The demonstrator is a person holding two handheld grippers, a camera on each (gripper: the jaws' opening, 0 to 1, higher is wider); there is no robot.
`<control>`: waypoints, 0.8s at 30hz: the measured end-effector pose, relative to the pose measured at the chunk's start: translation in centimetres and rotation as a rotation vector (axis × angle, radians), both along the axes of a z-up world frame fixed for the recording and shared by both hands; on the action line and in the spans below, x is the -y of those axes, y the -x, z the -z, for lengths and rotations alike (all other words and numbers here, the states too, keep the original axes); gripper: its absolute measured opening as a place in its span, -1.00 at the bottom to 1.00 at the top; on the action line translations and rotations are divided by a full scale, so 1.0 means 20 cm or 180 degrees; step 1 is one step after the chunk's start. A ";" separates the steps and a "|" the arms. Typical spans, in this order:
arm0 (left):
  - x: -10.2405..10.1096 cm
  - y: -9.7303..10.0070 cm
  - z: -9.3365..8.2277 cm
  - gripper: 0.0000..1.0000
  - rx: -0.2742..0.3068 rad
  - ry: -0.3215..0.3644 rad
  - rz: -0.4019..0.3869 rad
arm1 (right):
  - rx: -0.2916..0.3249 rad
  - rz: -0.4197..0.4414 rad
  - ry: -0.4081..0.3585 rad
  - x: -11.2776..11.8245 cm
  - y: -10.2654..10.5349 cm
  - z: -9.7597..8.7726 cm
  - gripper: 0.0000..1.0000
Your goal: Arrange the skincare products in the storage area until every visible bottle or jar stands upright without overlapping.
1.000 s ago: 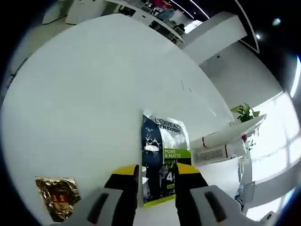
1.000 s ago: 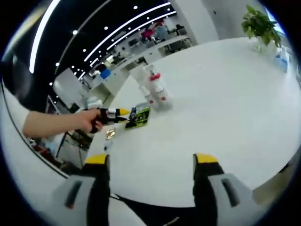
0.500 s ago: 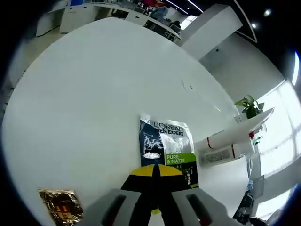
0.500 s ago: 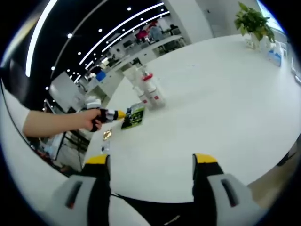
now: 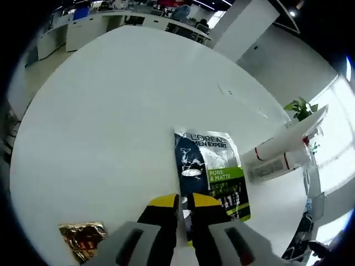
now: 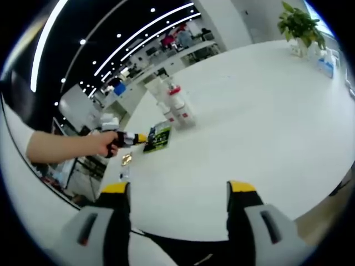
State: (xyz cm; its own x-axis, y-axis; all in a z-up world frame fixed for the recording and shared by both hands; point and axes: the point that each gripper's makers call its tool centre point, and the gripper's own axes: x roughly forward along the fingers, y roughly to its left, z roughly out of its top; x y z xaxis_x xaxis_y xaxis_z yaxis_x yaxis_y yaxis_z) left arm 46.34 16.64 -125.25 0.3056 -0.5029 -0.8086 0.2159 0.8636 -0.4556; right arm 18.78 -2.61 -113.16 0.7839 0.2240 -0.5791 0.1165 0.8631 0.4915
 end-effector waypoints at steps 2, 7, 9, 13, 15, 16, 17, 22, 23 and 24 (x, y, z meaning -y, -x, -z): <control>0.00 0.00 0.00 -0.97 -0.0009 -0.0005 -0.0025 | -0.0037 0.0010 0.0014 0.01 0.02 0.01 0.30; 0.03 -0.03 -0.01 -1.00 -0.0009 0.0078 -0.0163 | -0.0053 0.0071 -0.0015 0.02 0.03 0.02 0.29; 0.06 -0.05 -0.02 -1.00 -0.0094 0.0231 -0.0380 | -0.0056 0.0079 -0.0014 0.02 0.03 0.02 0.29; 0.07 -0.05 -0.01 -1.00 -0.0209 0.0300 -0.0560 | -0.0056 0.0080 -0.0007 0.02 0.03 0.02 0.29; 0.06 -0.05 -0.01 -1.00 -0.0216 0.0311 -0.0628 | -0.0060 0.0090 -0.0009 0.03 0.03 0.02 0.29; 0.06 -0.04 0.00 -1.00 -0.0224 0.0328 -0.0672 | -0.0059 0.0095 -0.0010 0.03 0.03 0.02 0.28; 0.06 -0.04 0.00 -1.00 -0.0231 0.0345 -0.0716 | -0.0056 0.0100 -0.0008 0.03 0.03 0.02 0.28; 0.07 -0.03 -0.01 -1.00 -0.0273 0.0423 -0.0820 | -0.0056 0.0098 -0.0022 0.03 0.03 0.03 0.28; 0.08 -0.03 -0.01 -1.00 -0.0283 0.0444 -0.0849 | -0.0062 0.0080 -0.0019 0.02 0.03 0.03 0.28; 0.08 -0.03 -0.01 -1.00 -0.0297 0.0469 -0.0876 | -0.0060 0.0068 -0.0016 0.02 0.02 0.03 0.28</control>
